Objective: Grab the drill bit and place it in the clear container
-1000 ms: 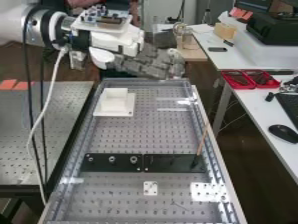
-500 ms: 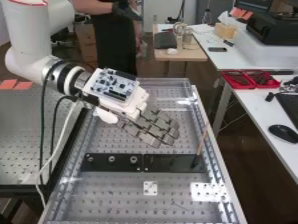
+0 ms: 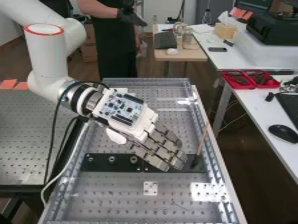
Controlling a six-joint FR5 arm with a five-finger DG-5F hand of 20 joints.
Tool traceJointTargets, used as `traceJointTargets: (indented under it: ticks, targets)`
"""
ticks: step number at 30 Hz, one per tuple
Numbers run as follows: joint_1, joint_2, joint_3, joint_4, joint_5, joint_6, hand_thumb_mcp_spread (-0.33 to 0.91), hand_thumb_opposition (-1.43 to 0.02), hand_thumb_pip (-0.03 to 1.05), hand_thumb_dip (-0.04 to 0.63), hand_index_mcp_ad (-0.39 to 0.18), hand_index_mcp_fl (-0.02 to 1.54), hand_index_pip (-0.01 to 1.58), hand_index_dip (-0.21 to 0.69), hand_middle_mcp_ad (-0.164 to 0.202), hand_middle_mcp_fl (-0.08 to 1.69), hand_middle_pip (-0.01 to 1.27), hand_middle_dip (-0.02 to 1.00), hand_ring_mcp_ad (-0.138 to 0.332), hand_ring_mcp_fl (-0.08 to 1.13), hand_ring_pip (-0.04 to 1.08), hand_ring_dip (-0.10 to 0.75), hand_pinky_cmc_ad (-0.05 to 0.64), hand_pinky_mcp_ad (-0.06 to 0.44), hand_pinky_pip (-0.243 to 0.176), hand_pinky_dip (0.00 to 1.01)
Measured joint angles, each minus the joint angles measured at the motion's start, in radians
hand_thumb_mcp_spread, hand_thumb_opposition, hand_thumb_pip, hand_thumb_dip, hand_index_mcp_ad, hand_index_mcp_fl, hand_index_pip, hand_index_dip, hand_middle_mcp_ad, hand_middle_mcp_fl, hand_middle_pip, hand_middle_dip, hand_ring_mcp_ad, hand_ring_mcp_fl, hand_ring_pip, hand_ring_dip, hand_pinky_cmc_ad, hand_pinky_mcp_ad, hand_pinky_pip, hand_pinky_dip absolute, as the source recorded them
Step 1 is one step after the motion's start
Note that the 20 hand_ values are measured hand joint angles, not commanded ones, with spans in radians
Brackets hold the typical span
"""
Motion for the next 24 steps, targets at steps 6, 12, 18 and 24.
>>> traceJointTargets:
  ticks: [6, 12, 18, 24]
  targets:
    - [-0.002, -0.033, 0.029, 0.007, 0.018, -0.008, 0.3, -0.76, 0.64, 0.145, 0.072, 0.49, 0.12, 0.375, 0.178, 0.2, 0.14, 0.09, 0.134, 0.07, 0.1, 0.009, 0.274, 0.086, -0.101, 0.14]
    - [-0.009, -0.063, 0.062, -0.009, 0.01, -0.021, 0.33, -0.76, 0.65, 0.161, 0.066, 0.48, 0.2, 0.374, 0.176, 0.2, 0.13, 0.11, 0.134, 0.06, 0.11, 0.014, 0.265, 0.077, -0.101, 0.13]
    - [-0.009, -0.075, 0.06, 0.048, 0.022, -0.048, 0.34, -0.76, 0.7, 0.204, 0.038, 0.37, 0.61, 0.347, 0.176, 0.2, 0.12, 0.14, 0.136, 0.06, 0.1, 0.035, 0.267, 0.08, -0.101, 0.13]
    - [-0.005, -0.079, 0.047, 0.119, 0.051, -0.075, 0.4, -0.79, 0.73, 0.253, 0.03, 0.3, 1.09, 0.316, 0.154, 0.26, 0.12, 0.18, 0.136, 0.08, 0.1, 0.059, 0.267, 0.082, -0.096, 0.13]
